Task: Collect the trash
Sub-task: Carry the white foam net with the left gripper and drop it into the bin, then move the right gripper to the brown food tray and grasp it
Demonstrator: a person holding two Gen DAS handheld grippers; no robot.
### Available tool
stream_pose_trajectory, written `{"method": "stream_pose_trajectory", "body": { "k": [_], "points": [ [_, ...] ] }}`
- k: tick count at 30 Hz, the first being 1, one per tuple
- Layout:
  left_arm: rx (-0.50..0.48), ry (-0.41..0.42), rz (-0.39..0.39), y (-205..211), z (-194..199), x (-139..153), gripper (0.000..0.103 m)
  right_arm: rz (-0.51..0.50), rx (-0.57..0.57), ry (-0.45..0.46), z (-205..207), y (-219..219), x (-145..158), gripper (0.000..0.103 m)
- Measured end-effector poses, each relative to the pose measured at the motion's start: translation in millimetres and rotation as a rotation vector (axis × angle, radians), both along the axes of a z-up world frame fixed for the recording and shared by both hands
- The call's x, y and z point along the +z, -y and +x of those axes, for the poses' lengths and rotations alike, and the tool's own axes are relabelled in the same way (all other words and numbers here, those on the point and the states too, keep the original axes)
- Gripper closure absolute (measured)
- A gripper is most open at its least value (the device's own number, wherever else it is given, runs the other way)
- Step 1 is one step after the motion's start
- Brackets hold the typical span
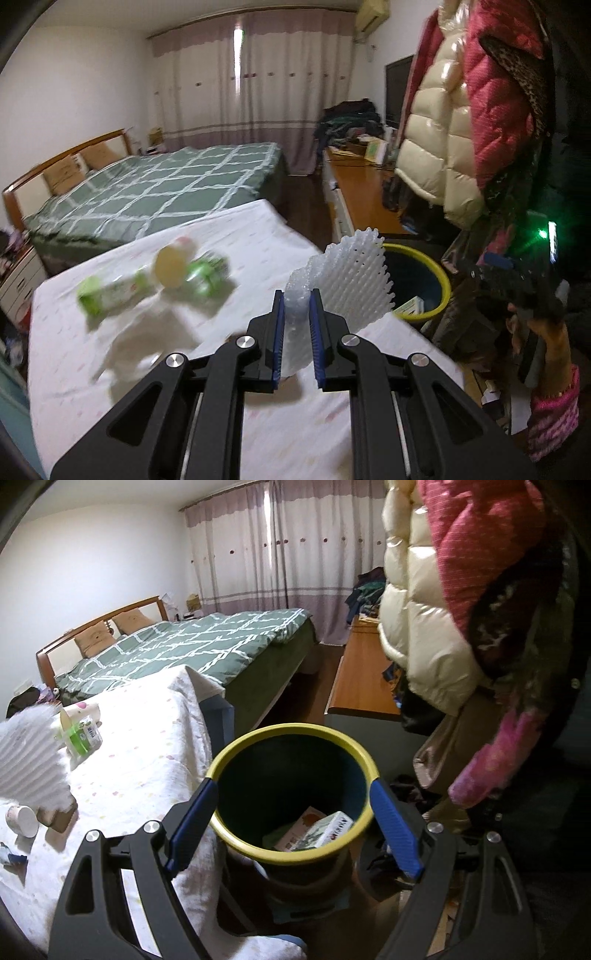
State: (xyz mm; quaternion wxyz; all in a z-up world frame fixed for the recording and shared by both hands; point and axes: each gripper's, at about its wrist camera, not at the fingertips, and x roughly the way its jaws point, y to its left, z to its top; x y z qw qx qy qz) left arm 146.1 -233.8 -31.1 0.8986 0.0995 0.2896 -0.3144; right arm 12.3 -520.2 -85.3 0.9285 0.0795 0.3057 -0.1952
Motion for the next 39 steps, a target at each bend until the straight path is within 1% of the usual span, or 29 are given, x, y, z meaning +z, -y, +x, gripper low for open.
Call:
{"method": "stream_pose_trajectory", "body": {
  "k": [4,6,10,16,21,23,24,25,26,27,28,29,30,32,36,39],
  "points": [
    [-0.048,-0.007,0.005,45,19,-4,0.089,-0.016,-0.035,0.002,-16,8,2,0.023],
    [-0.063,-0.008,0.017,76,31,-9,0.09,-0.019,-0.051,0.002,-24,12,1,0.023],
    [-0.089,-0.043,0.036,126,53,-25,0.09,-0.006,-0.071,0.005,-37,22,0,0.023],
    [-0.116,-0.106,0.093,201,78,-63,0.089,0.0,-0.09,-0.016,-47,30,-10,0.023],
    [-0.134,-0.16,0.151,246,89,-95,0.089,0.018,-0.109,-0.034,-54,39,-21,0.023],
    [-0.13,-0.18,0.173,256,93,-106,0.088,0.023,-0.115,-0.04,-55,43,-23,0.023],
    [-0.131,-0.196,0.179,261,95,-111,0.082,0.025,-0.117,-0.042,-56,44,-23,0.023],
    [-0.131,-0.215,0.181,264,97,-115,0.067,0.027,-0.119,-0.043,-56,44,-24,0.023],
    [-0.125,-0.225,0.173,266,98,-118,0.026,0.029,-0.121,-0.044,-56,45,-25,0.023],
    [-0.122,-0.216,0.162,267,97,-117,0.015,0.031,-0.123,-0.045,-56,47,-25,0.023],
    [-0.12,-0.196,0.16,266,95,-116,0.015,0.033,-0.124,-0.045,-56,48,-26,0.023],
    [-0.12,-0.174,0.176,267,92,-115,0.015,0.036,-0.124,-0.046,-56,48,-26,0.023],
    [-0.123,-0.169,0.181,267,90,-113,0.015,0.037,-0.124,-0.046,-56,47,-26,0.023],
    [-0.125,-0.176,0.163,258,86,-105,0.015,0.037,-0.12,-0.045,-56,44,-27,0.023],
    [-0.112,-0.174,0.112,222,77,-78,0.014,0.038,-0.114,-0.05,-55,39,-28,0.023],
    [-0.082,-0.131,0.08,179,65,-53,0.011,0.047,-0.1,-0.059,-51,34,-31,0.023]
  ]
}}
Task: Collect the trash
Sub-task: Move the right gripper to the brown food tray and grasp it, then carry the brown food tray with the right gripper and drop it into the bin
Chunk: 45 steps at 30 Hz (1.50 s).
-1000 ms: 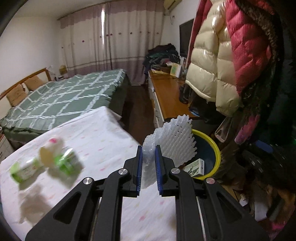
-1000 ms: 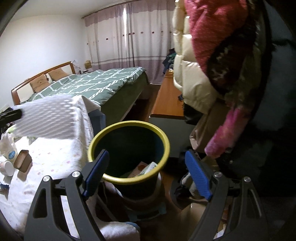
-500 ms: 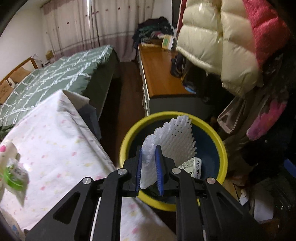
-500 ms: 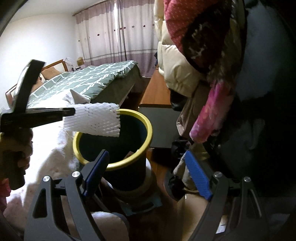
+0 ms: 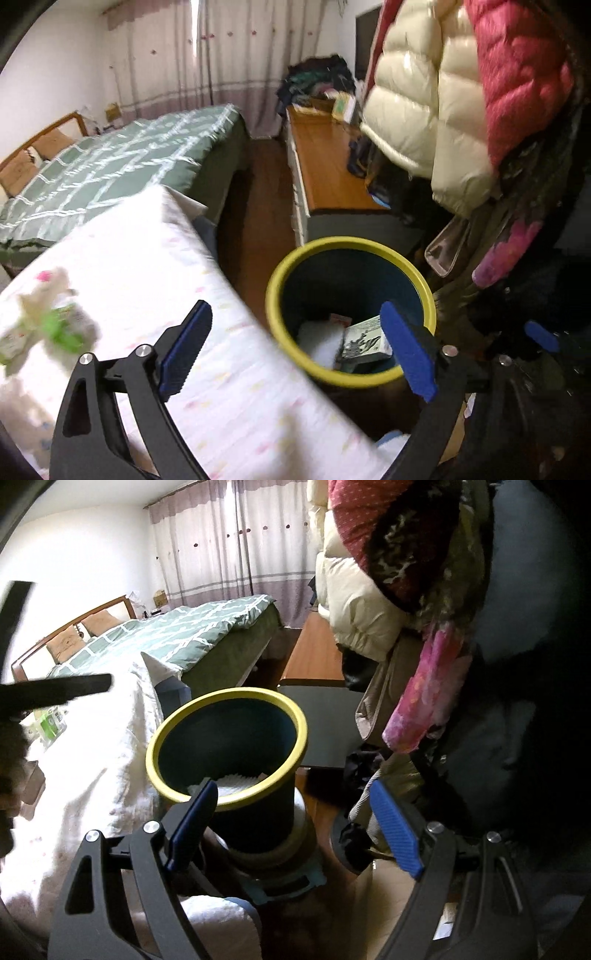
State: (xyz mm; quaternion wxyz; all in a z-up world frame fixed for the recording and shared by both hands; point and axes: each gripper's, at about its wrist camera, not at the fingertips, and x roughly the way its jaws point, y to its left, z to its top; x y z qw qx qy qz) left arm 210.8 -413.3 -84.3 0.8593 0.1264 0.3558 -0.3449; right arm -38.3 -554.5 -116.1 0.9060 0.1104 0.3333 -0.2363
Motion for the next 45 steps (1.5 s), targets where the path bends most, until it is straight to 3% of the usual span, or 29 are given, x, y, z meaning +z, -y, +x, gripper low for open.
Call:
{"method": "stream_pose_trajectory", "body": {
  "k": [9,19,21,26,30,32,36,39,41,45],
  "points": [
    [0.2,0.096,-0.081,-161,-39,45,0.006,0.0,0.187,-0.032,49,-62,3,0.023],
    [0.46,0.15,-0.058,-308,-73,39,0.005,0.044,0.466,-0.013,122,-174,17,0.023],
    [0.483,0.153,-0.06,-322,-75,37,0.005,0.053,0.505,-0.023,136,-198,15,0.024],
    [0.507,0.147,-0.083,-346,-78,32,0.005,0.083,0.548,-0.076,167,-240,2,0.051],
    [0.515,0.126,-0.102,-355,-79,26,0.005,0.078,0.528,-0.122,182,-257,-11,0.059],
    [0.52,0.113,-0.112,-361,-79,22,0.005,0.087,0.519,-0.149,189,-258,-18,0.066],
    [0.527,0.098,-0.119,-365,-76,17,0.005,0.101,0.508,-0.186,195,-260,-30,0.068],
    [0.532,0.086,-0.125,-366,-73,14,0.005,0.1,0.503,-0.192,198,-260,-34,0.078],
    [0.53,0.083,-0.128,-365,-72,13,0.005,0.113,0.505,-0.195,200,-259,-35,0.093],
    [0.519,0.085,-0.122,-359,-72,12,0.005,0.141,0.511,-0.184,198,-254,-33,0.098]
  ]
}}
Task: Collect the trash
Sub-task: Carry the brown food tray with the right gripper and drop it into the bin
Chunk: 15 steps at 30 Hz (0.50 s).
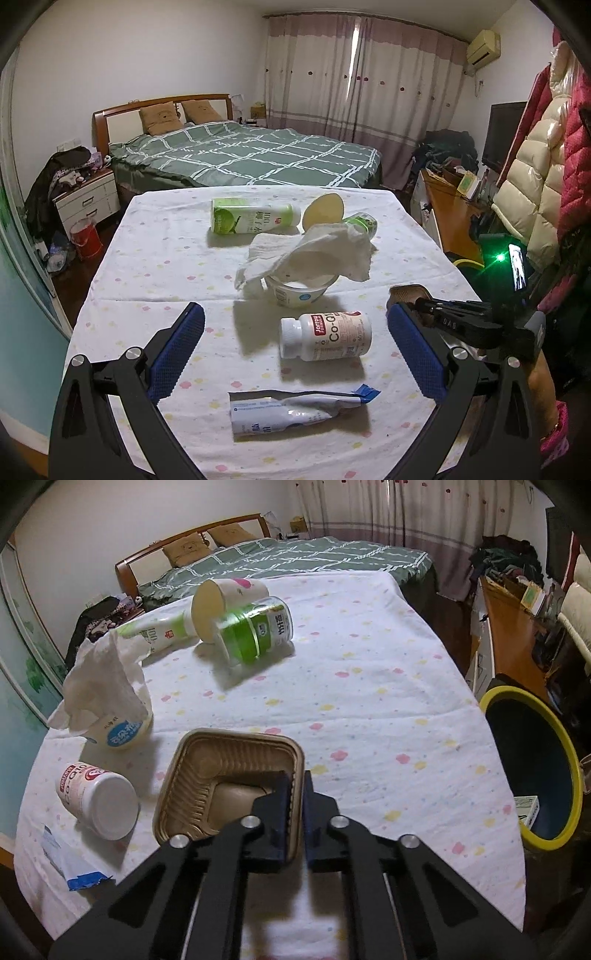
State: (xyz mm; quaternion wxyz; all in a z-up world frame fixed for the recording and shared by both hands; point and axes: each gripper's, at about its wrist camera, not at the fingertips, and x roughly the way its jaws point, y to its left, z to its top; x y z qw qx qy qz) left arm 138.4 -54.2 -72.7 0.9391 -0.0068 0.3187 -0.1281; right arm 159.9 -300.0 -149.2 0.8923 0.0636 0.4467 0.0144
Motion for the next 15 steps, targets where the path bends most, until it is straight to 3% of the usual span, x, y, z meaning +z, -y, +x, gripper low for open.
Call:
{"method": "stream_pose_trajectory", "body": {
  "k": [15],
  "points": [
    [-0.022,-0.006,0.007,15,2,-2,0.005,0.014,-0.097,0.102,-26,51,36,0.099]
  ]
}}
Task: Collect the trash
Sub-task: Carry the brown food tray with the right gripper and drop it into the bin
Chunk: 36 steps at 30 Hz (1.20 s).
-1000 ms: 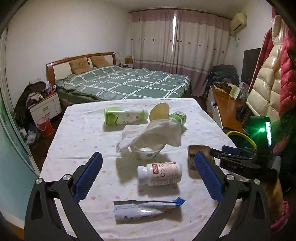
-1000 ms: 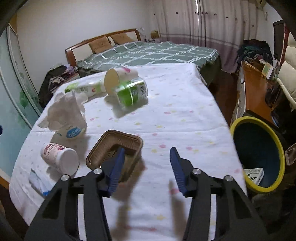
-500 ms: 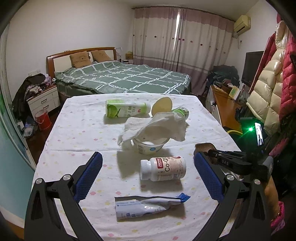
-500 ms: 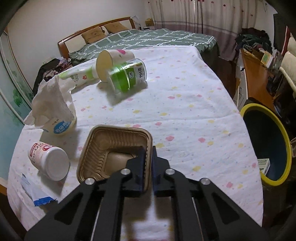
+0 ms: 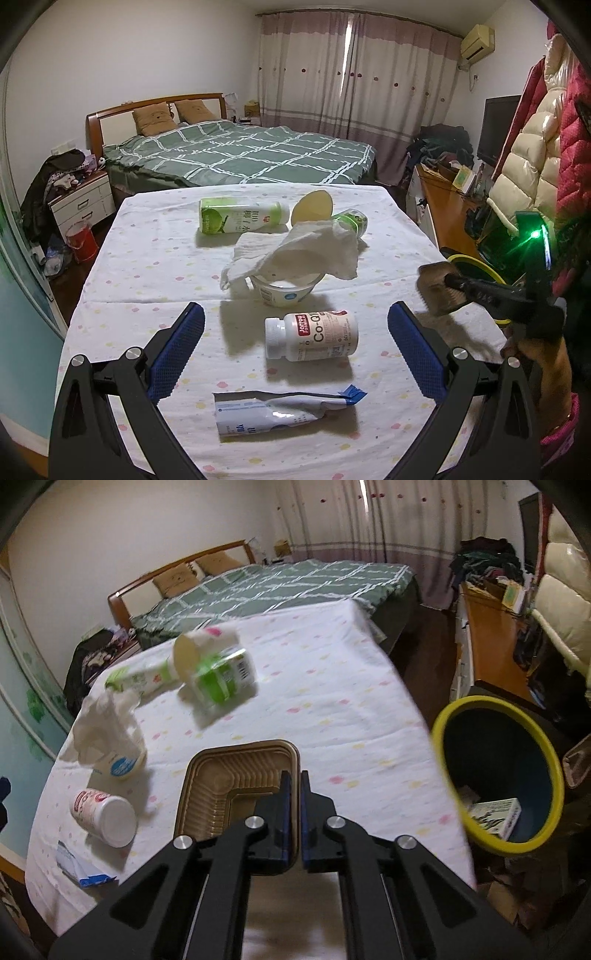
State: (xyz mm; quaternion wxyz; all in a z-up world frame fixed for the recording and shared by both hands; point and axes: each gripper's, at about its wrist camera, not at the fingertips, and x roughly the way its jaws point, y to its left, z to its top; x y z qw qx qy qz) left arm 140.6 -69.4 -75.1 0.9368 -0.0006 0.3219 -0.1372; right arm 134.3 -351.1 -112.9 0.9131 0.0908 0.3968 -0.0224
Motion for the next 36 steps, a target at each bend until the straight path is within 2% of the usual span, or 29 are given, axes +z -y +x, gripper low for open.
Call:
{"method": "stream_pose_trajectory", "body": {
  "k": [12,21,31,33,35,36],
  "points": [
    [-0.025,-0.003,0.026,17,3,-1,0.005,-0.022,-0.252,0.021,-13,114,14,0.099],
    [-0.05,-0.006,0.049,32,6,-3,0.005,-0.024,-0.4,-0.063,-6,188,-19,0.099],
    [-0.067,-0.015,0.068,44,11,-6,0.005,-0.002,-0.459,-0.146,3,220,-60,0.098],
    [-0.068,-0.015,0.07,44,11,-6,0.005,-0.001,-0.466,-0.144,2,221,-60,0.095],
    [-0.068,-0.015,0.069,45,11,-6,0.005,0.003,-0.468,-0.137,0,221,-59,0.085],
    [-0.067,-0.015,0.068,45,11,-6,0.005,0.001,-0.469,-0.133,0,221,-58,0.084]
  ]
}}
